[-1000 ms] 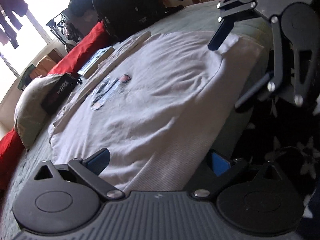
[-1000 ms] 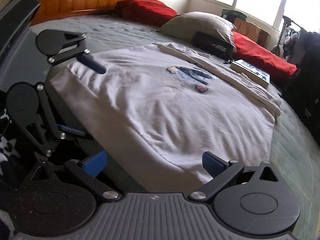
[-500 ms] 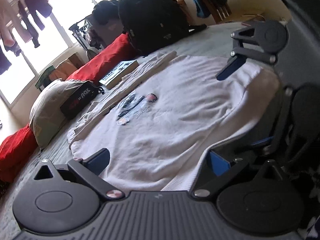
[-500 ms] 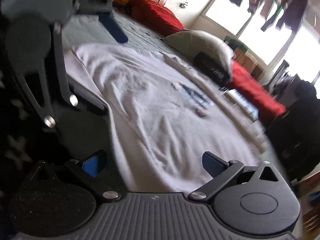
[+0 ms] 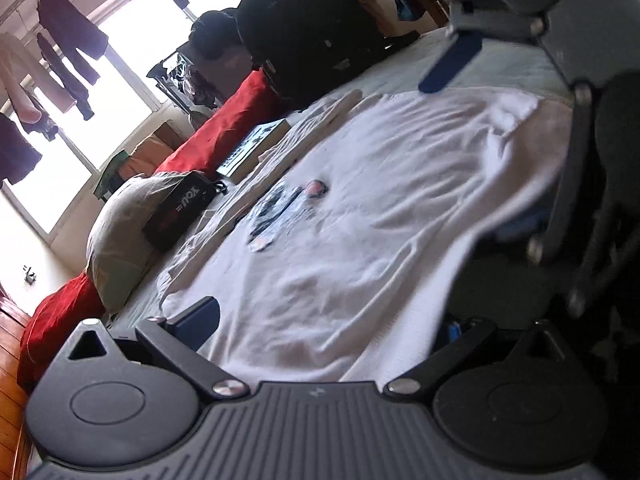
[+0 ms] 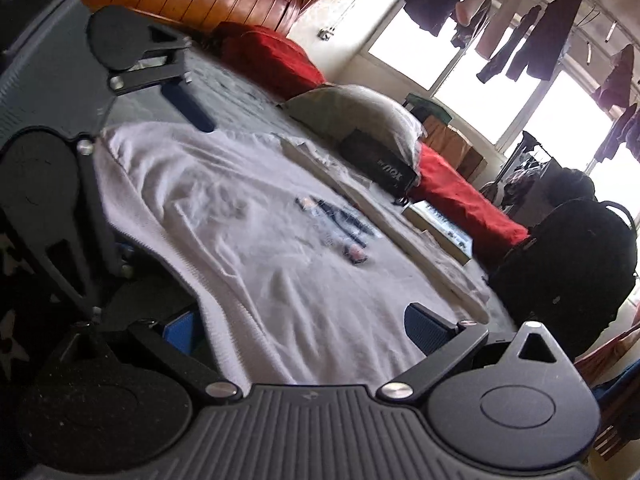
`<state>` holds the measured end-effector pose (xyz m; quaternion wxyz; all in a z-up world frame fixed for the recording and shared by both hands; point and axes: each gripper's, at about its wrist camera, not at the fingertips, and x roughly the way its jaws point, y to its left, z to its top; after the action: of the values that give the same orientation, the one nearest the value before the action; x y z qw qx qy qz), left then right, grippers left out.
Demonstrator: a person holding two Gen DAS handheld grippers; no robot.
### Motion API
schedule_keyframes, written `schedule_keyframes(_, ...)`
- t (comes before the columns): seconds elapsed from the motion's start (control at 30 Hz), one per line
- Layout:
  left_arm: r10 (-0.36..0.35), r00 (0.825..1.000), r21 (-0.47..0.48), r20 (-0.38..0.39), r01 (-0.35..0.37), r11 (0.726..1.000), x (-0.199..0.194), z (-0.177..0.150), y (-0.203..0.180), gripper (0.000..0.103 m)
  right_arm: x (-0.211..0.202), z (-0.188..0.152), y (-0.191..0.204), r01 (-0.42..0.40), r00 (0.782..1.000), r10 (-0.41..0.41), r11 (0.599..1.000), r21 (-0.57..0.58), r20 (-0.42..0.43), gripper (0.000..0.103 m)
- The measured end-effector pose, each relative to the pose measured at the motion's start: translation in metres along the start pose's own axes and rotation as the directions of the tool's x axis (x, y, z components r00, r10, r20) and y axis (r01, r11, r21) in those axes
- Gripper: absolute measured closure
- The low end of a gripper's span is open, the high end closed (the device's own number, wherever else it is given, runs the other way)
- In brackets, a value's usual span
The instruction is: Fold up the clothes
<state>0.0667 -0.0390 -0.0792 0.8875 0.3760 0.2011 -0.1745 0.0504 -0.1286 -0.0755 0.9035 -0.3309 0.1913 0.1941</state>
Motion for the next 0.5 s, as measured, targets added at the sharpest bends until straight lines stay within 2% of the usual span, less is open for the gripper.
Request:
schedule_keyframes(0.1, 0.034, 0.999, 0.061, 0.006, -0.034, 0.998, 0.005, 0.002, -0.007, 0.001, 0.009, 0.001, 0.008, 0.002, 1.000, -0.002, 1.000, -0.025, -0.019, 0.000)
schedule_keyframes(0.2, 0.020, 1.000, 0.059, 0.008, -0.021, 0.998, 0.004, -0.002, -0.003, 0.001, 0.012, -0.003, 0.004, 0.008, 0.999, -0.009, 1.000, -0.019, -0.036, 0.000)
schedule_keyframes(0.5, 0.065, 0.997, 0.057, -0.046, -0.063, 0.996, 0.000, -0.025, 0.021, 0.000, 0.009, -0.033, -0.034, 0.062, 0.993, -0.060, 0.998, 0.015, -0.099, 0.000)
